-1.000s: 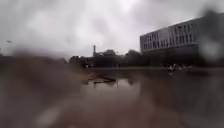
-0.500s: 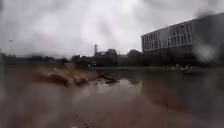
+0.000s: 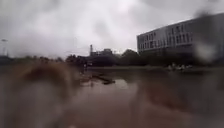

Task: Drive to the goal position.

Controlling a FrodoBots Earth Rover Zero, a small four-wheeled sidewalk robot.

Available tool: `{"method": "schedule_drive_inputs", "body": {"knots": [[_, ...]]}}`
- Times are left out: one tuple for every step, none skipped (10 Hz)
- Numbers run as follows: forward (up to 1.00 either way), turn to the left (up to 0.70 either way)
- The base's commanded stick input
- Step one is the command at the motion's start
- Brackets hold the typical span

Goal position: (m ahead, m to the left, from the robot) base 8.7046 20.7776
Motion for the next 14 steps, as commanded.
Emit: {"method": "schedule_drive_inputs", "body": {"knots": [[0.7, 0.0], [0.7, 0.0], [0.7, 0.0], [0.7, 0.0], [0.7, 0.0], [0.7, 0.0], [0.7, 0.0], [0.7, 0.0], [0.7, 0.0], [0.7, 0.0], [0.7, 0.0], [0.7, 0.0], [0.7, 0.0], [0.7, 0.0]]}}
